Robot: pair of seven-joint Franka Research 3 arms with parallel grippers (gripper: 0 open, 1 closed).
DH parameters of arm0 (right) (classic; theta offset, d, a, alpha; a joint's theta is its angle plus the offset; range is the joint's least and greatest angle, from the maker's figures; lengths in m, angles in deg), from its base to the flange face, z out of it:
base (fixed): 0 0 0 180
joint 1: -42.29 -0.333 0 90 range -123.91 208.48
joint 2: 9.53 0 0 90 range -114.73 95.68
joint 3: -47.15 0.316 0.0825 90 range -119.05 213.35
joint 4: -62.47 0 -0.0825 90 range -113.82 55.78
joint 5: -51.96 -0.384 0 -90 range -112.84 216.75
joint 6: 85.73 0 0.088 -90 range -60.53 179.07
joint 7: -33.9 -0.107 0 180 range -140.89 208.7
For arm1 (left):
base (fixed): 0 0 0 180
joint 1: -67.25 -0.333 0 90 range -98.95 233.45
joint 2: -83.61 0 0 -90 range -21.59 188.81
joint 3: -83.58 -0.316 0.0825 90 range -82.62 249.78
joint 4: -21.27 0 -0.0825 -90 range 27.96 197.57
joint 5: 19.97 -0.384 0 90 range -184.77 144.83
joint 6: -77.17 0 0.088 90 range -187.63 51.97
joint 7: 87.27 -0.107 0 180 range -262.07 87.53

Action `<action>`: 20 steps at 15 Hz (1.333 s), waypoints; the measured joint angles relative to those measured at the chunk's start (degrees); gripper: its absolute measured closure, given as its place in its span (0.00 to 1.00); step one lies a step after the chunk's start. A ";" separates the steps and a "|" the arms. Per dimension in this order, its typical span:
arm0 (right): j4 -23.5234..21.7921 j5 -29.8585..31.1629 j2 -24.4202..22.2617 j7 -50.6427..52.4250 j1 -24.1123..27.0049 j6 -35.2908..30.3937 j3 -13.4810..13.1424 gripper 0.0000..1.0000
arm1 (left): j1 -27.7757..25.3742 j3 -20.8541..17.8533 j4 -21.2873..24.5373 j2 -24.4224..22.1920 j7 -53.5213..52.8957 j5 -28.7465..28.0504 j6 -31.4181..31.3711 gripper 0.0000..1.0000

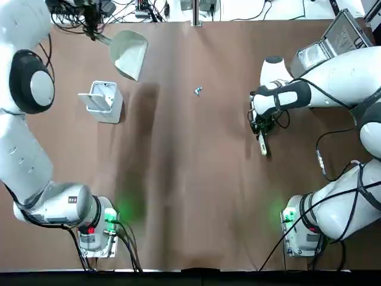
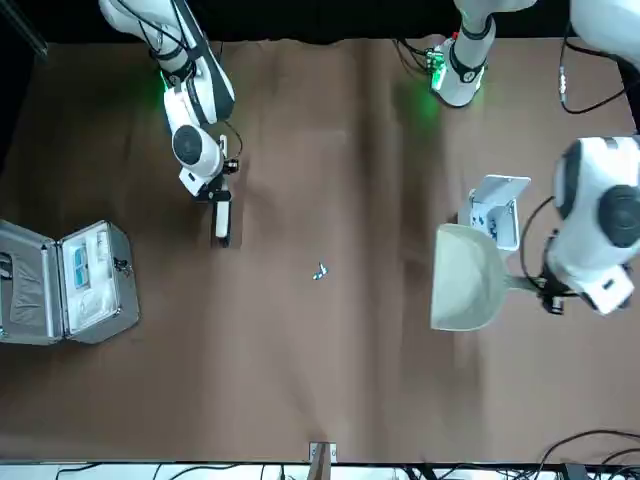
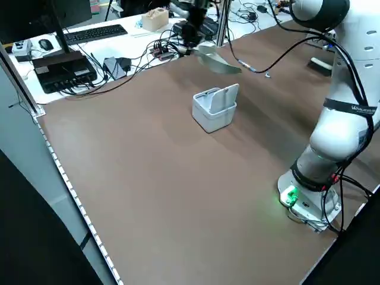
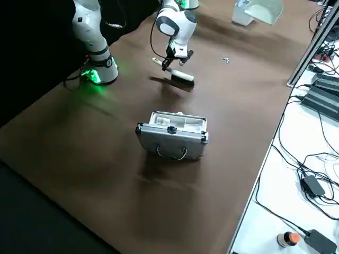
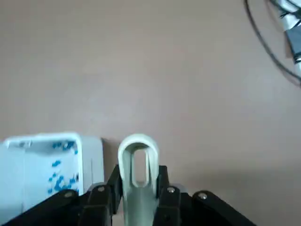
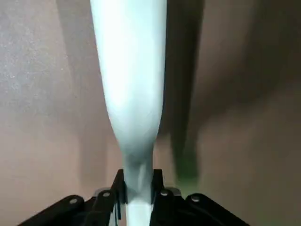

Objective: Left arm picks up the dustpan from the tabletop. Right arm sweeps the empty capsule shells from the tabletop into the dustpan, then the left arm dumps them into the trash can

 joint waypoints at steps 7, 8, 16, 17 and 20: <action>6.07 -0.01 0.01 -0.63 0.00 -7.97 -0.02 0.74 | 11.33 0.32 6.56 0.23 15.62 -2.05 -1.44 0.67; 8.14 -0.01 0.01 -1.03 0.00 -10.26 -0.05 0.74 | 12.45 0.38 7.77 0.24 17.31 -2.65 -2.18 0.67; 22.44 -0.03 4.00 -8.74 -0.69 -19.90 -0.10 0.74 | 19.56 0.62 14.97 0.86 31.12 -10.41 -5.93 0.67; 23.87 -0.04 5.14 -9.89 -1.14 -19.89 -0.08 0.74 | 20.44 0.62 14.98 1.28 32.13 -10.96 -5.98 0.67; 28.25 -0.49 7.79 -10.94 -1.44 -20.06 -0.14 0.74 | 22.32 0.59 14.97 1.60 34.68 -11.82 -5.99 0.67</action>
